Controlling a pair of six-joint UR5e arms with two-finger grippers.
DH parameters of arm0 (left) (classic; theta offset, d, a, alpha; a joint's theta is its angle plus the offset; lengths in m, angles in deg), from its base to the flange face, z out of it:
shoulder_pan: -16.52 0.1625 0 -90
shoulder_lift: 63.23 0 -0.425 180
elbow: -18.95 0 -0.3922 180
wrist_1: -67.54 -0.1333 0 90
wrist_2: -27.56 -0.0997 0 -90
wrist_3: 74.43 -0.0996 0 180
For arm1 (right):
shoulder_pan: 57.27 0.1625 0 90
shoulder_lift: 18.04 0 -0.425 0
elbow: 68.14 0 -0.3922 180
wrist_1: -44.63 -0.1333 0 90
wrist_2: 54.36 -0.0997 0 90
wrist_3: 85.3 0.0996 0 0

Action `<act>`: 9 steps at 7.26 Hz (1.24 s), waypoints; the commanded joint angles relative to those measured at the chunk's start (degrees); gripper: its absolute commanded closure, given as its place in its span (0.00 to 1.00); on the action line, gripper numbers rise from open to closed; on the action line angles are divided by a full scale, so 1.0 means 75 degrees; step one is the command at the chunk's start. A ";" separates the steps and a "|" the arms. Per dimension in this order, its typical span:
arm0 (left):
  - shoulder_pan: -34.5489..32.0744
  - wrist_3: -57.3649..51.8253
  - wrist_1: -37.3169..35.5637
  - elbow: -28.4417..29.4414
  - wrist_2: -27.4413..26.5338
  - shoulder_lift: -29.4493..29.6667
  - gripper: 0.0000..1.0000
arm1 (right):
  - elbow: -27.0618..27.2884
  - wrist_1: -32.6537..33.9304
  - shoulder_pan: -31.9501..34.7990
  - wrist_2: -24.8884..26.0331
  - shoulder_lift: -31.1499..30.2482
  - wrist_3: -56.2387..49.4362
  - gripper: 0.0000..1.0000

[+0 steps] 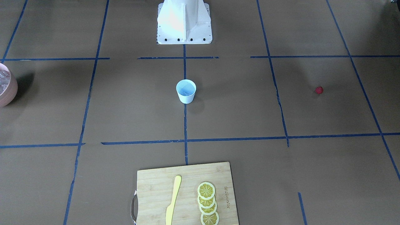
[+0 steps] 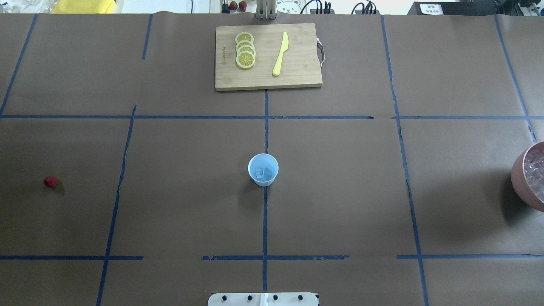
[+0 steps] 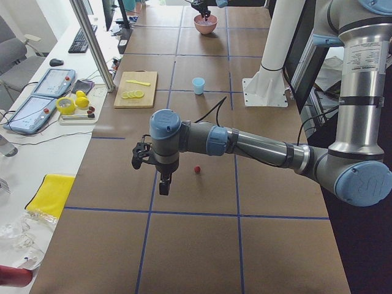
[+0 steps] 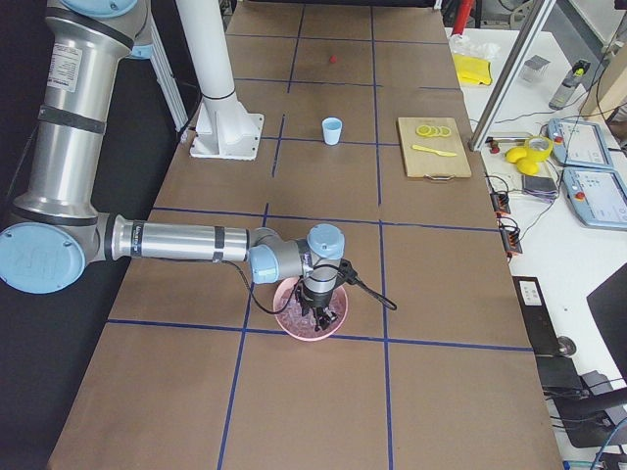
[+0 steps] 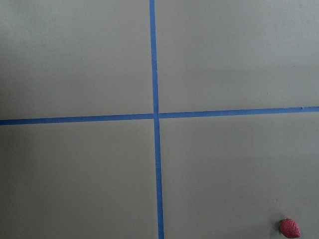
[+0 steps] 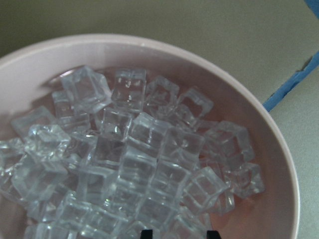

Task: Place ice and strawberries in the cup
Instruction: 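Lower the right gripper into the bowl and pinch one ice cube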

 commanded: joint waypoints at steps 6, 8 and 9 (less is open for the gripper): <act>-0.0004 0.0000 -0.0033 0.0001 0.0281 -0.0012 0.00 | 0.1781 0.1105 0.0768 -0.0038 -0.0405 -0.0030 1.00; -0.0004 0.0000 -0.0045 0.0012 0.0293 -0.0012 0.00 | 0.2780 0.2468 0.0841 -0.0166 0.0073 0.0133 1.00; -0.0004 0.0000 -0.0056 0.0012 0.0281 -0.0012 0.00 | 0.2760 0.2972 0.0841 -0.0573 0.0726 0.0355 1.00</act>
